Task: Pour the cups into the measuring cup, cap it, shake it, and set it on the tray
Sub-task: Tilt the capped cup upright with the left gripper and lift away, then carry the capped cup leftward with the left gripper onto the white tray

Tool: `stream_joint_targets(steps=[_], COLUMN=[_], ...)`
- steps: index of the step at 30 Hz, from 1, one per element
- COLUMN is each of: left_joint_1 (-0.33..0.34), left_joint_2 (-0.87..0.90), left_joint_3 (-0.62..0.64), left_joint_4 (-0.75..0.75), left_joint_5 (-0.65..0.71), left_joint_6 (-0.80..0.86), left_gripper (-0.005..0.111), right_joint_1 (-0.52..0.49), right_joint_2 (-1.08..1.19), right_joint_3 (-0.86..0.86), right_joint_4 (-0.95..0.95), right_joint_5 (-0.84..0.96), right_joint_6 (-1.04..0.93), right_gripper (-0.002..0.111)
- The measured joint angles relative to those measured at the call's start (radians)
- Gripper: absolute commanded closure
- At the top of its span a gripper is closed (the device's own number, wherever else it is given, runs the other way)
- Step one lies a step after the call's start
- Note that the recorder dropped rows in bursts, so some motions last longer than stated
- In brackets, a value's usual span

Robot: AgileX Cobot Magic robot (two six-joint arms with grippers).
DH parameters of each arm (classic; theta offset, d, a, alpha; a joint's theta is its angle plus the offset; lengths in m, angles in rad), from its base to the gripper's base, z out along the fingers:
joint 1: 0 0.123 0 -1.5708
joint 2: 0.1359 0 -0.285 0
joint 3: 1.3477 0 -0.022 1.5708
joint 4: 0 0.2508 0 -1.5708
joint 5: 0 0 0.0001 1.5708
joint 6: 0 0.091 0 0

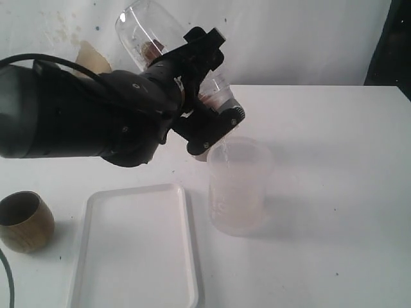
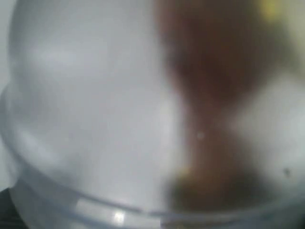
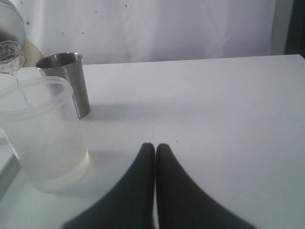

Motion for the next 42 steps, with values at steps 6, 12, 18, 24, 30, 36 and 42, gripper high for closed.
stream_joint_targets(steps=[6, 12, 18, 24, 30, 36, 42], left_joint_1=[-0.034, -0.047, -0.050, -0.052, -0.052, -0.052, -0.011], left_joint_2=[0.000, 0.000, 0.000, 0.000, 0.000, -0.026, -0.104], left_joint_3=[0.000, 0.000, 0.000, 0.000, 0.000, 0.000, 0.000], left_joint_4=[0.000, 0.000, 0.000, 0.000, 0.000, -0.132, -0.381], left_joint_5=[0.010, 0.039, 0.078, 0.086, 0.158, 0.124, -0.029], left_joint_6=[0.000, 0.000, 0.000, -0.104, -0.482, -0.761, -0.845], left_gripper=[0.107, 0.107, 0.107, 0.107, 0.107, 0.107, 0.107], right_joint_1=[0.000, 0.000, 0.000, 0.000, 0.000, 0.000, 0.000], right_joint_2=[0.000, 0.000, 0.000, 0.000, 0.000, 0.000, 0.000], right_joint_3=[0.000, 0.000, 0.000, 0.000, 0.000, 0.000, 0.000], right_joint_4=[0.000, 0.000, 0.000, 0.000, 0.000, 0.000, 0.000], right_joint_5=[0.000, 0.000, 0.000, 0.000, 0.000, 0.000, 0.000], right_joint_6=[0.000, 0.000, 0.000, 0.000, 0.000, 0.000, 0.000], right_gripper=[0.108, 0.108, 0.108, 0.108, 0.108, 0.108, 0.108])
